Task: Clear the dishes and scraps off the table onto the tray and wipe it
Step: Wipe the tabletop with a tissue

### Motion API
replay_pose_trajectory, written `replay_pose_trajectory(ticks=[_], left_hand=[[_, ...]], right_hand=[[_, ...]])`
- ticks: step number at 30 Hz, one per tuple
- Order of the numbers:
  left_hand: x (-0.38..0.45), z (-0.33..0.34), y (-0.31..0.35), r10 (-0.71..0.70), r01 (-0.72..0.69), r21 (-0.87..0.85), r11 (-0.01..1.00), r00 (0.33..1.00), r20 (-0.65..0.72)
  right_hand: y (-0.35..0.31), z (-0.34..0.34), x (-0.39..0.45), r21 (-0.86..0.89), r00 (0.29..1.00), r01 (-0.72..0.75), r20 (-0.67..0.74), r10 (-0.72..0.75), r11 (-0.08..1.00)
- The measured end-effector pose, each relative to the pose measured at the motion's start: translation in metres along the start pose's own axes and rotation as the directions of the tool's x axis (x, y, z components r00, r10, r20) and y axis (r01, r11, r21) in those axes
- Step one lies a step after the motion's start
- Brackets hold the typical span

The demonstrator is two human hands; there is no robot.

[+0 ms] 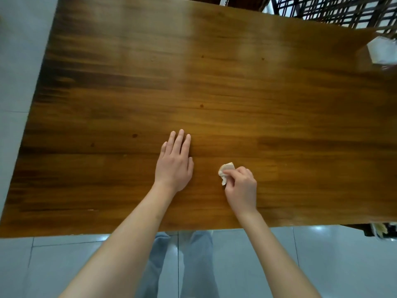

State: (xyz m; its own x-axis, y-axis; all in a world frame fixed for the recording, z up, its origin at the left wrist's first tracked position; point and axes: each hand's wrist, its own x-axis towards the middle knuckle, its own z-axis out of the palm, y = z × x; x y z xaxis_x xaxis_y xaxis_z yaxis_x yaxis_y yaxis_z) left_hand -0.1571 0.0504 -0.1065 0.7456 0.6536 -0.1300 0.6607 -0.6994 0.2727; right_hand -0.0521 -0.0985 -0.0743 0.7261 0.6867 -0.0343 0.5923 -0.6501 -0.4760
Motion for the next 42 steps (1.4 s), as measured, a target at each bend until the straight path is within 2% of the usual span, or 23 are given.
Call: replay_pose_trajectory(ticks=[4,6,8,11,13,16,19,22,25,30,34,36,38,42], left_hand=[[0.0,0.001,-0.002,0.008,-0.008,-0.005,1.0,1.0,-0.006],[0.0,0.001,-0.003,0.01,-0.01,-0.005,1.0,1.0,-0.011],[-0.001,0.002,-0.003,0.011,-0.011,-0.012,1.0,1.0,-0.018],[-0.002,0.001,-0.003,0.011,-0.011,-0.005,1.0,1.0,-0.023],[-0.001,0.0,-0.001,-0.004,0.004,-0.005,1.0,1.0,-0.016],[-0.004,-0.003,0.002,-0.016,0.016,0.007,1.0,1.0,0.003],[-0.002,-0.009,0.0,0.001,-0.001,-0.023,1.0,1.0,0.0],[0.011,-0.02,-0.009,0.015,-0.02,-0.077,0.997,0.998,-0.069],[0.044,-0.029,-0.02,-0.063,0.053,-0.08,0.995,0.99,-0.124],[0.112,-0.034,-0.034,-0.055,0.051,-0.034,0.998,0.99,-0.126],[0.134,-0.028,-0.041,-0.036,0.032,-0.039,0.999,0.994,-0.102],[0.135,-0.024,-0.043,-0.034,0.028,-0.051,0.998,0.992,-0.118],[0.134,-0.022,-0.044,-0.042,0.033,-0.068,0.997,0.991,-0.126],[0.135,-0.025,-0.042,-0.046,0.036,-0.075,0.996,0.991,-0.126]], right_hand=[[-0.001,0.0,0.034,0.052,0.974,-0.205,-0.085,0.209,0.977],[-0.008,0.005,0.045,0.065,0.96,-0.24,-0.134,0.247,0.969],[-0.012,0.009,0.039,0.037,0.973,-0.191,-0.121,0.194,0.981],[-0.008,0.008,0.01,-0.025,0.999,0.029,-0.026,-0.029,0.999],[0.0,0.002,0.001,-0.023,0.993,0.116,0.027,-0.115,0.993],[0.008,-0.006,0.008,0.035,0.998,0.026,0.05,-0.028,0.999],[0.008,-0.011,0.03,0.115,0.994,-0.102,-0.035,0.106,0.988],[-0.006,-0.012,0.064,0.156,0.992,-0.105,-0.056,0.115,0.982],[-0.031,-0.001,0.103,0.151,0.998,-0.042,-0.039,0.049,0.988],[-0.06,0.024,0.166,0.125,0.998,-0.047,-0.042,0.052,0.991],[-0.064,0.032,0.208,0.066,0.997,-0.07,-0.038,0.073,0.995],[-0.066,0.037,0.215,-0.021,1.0,-0.011,-0.018,0.01,1.0],[-0.069,0.041,0.206,-0.093,0.994,0.109,-0.008,-0.11,0.99],[-0.063,0.035,0.167,-0.09,0.924,0.375,0.124,-0.363,0.923]])
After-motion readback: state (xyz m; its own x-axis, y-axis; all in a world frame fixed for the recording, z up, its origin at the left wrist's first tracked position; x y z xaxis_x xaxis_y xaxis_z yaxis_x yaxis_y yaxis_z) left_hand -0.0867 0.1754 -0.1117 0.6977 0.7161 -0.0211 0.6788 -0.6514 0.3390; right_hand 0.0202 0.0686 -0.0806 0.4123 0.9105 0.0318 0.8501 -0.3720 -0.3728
